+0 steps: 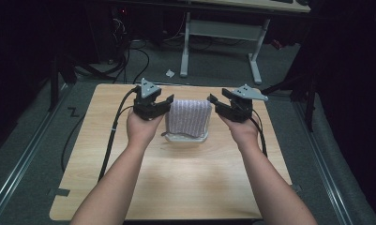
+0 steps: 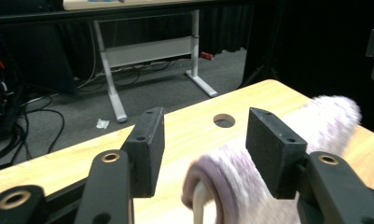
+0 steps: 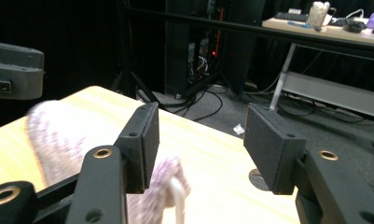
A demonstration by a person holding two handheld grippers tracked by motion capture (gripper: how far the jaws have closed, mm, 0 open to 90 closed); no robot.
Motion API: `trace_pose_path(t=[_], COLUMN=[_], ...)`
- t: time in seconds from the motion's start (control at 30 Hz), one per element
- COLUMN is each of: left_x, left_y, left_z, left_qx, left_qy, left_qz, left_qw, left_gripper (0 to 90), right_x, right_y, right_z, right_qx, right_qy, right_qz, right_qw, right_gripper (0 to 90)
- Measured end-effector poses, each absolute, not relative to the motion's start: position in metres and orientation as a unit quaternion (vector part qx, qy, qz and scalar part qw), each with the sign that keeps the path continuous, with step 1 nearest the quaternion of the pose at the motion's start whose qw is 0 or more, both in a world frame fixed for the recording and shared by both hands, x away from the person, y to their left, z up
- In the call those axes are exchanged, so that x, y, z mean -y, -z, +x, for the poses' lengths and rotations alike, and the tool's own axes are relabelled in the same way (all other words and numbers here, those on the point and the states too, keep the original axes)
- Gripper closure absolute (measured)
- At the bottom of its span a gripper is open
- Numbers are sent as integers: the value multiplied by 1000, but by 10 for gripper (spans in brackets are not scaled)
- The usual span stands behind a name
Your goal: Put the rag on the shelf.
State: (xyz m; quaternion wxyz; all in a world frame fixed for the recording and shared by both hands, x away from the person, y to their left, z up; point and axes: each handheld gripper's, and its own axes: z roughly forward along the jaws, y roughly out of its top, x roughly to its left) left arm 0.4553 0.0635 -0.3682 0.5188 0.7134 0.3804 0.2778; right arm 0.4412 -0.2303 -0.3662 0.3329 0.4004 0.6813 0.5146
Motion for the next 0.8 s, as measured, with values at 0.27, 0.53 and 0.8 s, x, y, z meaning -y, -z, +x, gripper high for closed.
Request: trace_pose_path(t=[0.27, 0.53, 0.8], left_x=[-71, -75, -79], left_y=[383, 410, 462], left_z=[426, 418, 410], left_qx=[-354, -362, -374], left_qy=[-264, -233, -199], left_qz=[734, 744, 765], left_qw=[515, 512, 486], left_gripper=[405, 342, 319], right_x=[229, 223, 226], right_y=[380, 401, 444], right_z=[417, 408, 399], right_qx=[-702, -730, -750], right_qy=[-498, -472, -445], right_qz=[379, 373, 381], right_qw=[339, 325, 307], right_gripper=[436, 439, 455])
